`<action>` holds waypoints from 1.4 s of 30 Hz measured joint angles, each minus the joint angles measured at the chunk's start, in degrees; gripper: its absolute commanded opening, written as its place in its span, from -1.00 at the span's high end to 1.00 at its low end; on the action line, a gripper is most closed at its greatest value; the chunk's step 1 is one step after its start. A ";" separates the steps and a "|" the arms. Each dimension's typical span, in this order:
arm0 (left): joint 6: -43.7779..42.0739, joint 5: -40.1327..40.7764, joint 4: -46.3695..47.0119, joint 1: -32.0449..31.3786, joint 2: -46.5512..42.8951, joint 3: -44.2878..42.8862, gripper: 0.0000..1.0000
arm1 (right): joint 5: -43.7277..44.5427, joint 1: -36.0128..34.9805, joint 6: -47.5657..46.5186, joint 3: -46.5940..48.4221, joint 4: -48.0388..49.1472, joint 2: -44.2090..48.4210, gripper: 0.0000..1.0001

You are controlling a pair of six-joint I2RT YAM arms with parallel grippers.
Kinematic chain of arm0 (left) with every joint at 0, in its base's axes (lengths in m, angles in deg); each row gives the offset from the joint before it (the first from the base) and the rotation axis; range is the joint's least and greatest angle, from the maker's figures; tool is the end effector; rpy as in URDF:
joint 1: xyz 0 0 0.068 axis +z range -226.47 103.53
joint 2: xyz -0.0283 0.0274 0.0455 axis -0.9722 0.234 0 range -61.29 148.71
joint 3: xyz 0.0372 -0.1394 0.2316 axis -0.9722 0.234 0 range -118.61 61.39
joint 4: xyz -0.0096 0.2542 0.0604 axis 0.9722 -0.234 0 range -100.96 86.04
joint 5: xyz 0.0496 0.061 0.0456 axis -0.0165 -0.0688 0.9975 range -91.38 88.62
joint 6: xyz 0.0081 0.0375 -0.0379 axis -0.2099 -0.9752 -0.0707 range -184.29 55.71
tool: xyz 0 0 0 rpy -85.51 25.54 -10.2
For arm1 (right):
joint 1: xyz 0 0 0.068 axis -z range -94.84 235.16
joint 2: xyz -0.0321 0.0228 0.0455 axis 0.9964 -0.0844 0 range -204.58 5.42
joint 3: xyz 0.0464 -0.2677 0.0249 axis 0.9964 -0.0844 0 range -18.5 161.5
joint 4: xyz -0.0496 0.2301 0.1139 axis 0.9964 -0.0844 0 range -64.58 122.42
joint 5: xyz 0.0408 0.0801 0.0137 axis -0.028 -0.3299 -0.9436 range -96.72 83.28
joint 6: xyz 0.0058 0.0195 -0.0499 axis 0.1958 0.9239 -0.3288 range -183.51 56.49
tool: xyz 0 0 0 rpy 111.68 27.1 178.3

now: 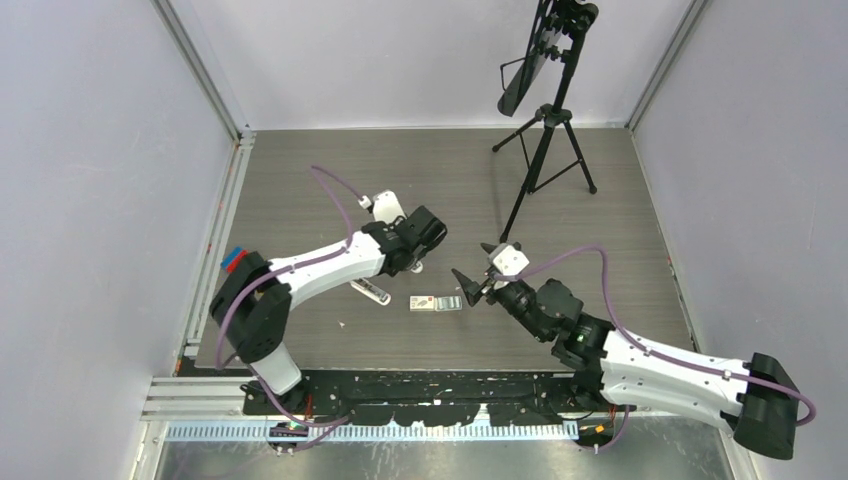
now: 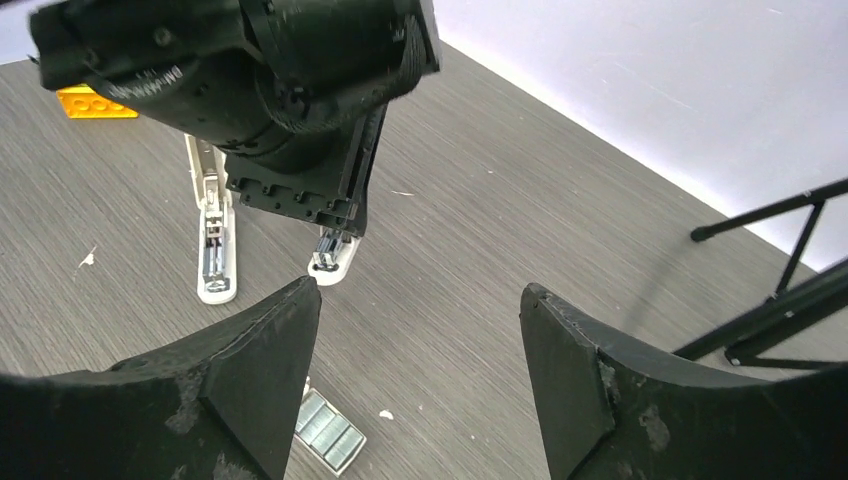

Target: Load the staples into the stapler

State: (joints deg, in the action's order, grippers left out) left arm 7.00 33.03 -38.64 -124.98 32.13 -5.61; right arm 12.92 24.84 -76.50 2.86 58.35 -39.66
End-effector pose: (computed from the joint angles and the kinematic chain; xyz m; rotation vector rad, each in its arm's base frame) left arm 0.2349 -0.2352 0.2313 -0.6552 2.2920 -0.1605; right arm 0.1042 0.1587 0.2609 -0.6893 1.3855 0.3939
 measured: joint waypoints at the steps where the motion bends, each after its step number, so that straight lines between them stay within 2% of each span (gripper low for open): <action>1: -1.07 0.68 0.13 0.00 1.18 -0.39 1.00 | 0.59 0.00 0.26 -0.35 -0.87 1.53 -0.57; 6: -4.09 3.74 0.48 0.00 6.88 -3.43 1.00 | 4.42 0.00 0.98 -2.60 -3.37 6.23 -0.57; 16: -5.97 6.08 2.27 0.00 14.84 -5.14 0.98 | 9.29 0.00 1.20 -4.35 -5.07 8.85 -0.57; 20: -5.73 6.08 2.25 0.00 15.98 -5.22 0.66 | 10.21 0.00 1.22 -4.35 -5.11 8.85 -0.57; 26: -4.57 6.05 2.16 0.00 15.98 -5.22 0.04 | 11.32 0.00 1.44 -4.39 -5.16 8.85 -0.57; 31: -3.63 5.86 2.10 -0.02 15.98 -5.16 -0.20 | 11.91 0.00 2.16 -4.39 -5.53 8.87 -0.57; 36: -2.80 5.60 1.95 -0.02 15.34 -4.00 -0.43 | 12.96 0.00 4.83 -4.28 -8.50 9.62 -0.76; 39: -3.10 5.40 1.18 -0.02 13.09 -2.86 -0.65 | 15.41 0.00 9.35 -2.99 -12.61 9.86 -0.81; 42: -5.70 5.16 0.72 -0.02 8.68 -2.25 -0.88 | 19.28 0.00 17.00 1.16 -20.61 9.81 -0.83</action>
State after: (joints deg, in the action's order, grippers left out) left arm 1.29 38.19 -37.92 -125.00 40.81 -7.86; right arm 32.19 24.84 -59.50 4.02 37.74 -29.85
